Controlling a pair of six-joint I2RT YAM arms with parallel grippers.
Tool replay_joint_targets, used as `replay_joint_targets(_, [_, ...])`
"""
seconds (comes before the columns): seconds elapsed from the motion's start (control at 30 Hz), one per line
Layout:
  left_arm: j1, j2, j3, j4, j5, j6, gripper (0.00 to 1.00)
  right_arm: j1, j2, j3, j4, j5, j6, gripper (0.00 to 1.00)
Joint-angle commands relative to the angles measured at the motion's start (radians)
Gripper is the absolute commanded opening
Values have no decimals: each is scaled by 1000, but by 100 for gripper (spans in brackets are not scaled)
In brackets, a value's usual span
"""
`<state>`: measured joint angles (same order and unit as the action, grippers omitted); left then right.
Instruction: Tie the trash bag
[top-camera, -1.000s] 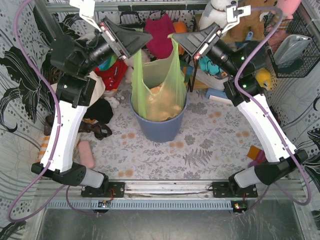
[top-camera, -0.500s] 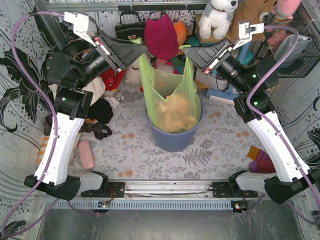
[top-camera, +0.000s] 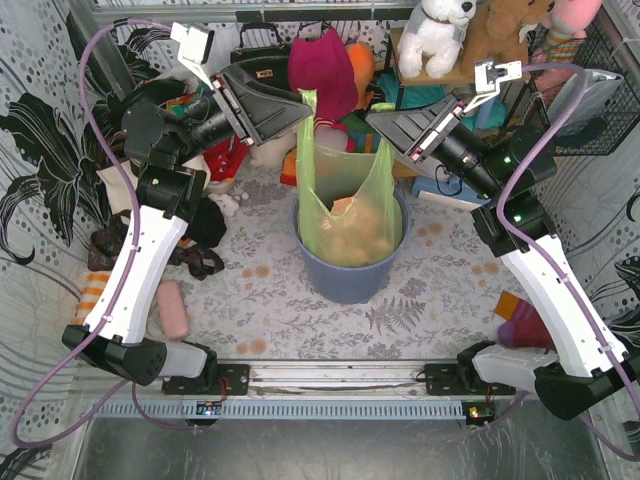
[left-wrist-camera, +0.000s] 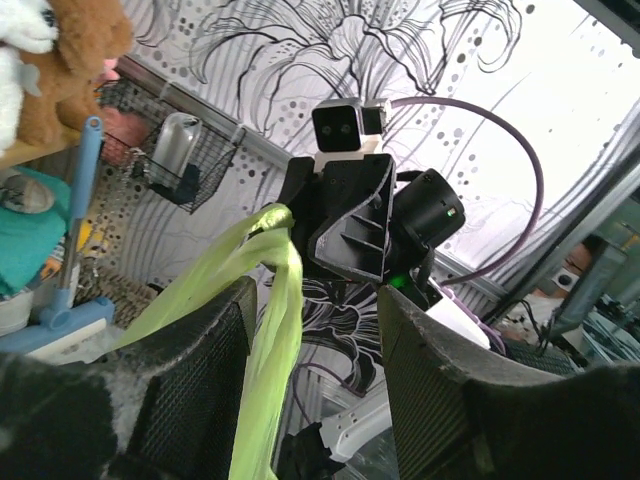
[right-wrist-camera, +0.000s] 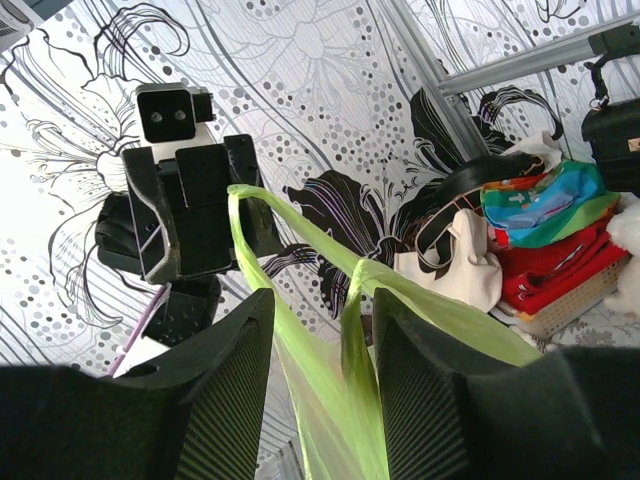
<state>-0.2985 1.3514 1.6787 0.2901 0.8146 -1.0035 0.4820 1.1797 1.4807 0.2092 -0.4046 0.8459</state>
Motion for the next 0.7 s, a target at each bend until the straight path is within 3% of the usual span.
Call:
replay_joint_targets(0.0, [-17,26,37,120,86,-64,60,0,-27,7,29,-21,9,44])
replay_joint_targets(0.2, [-62,30,79,-92,68,92,61,-1,-27,8,29,-23,9,45])
replay_joint_targets(0.47, [-76,80,95,-28,27,43,62,0,35,15,86,-39,41,47])
replay_joint_targets(0.57, [-78,131,170,-4,19,7,59,0,84,99,83,-64,35,41])
replay_joint_targets(0.67, [-79,177,304,-15,20,-16,47,-1,123,248,24,-78,-6,24])
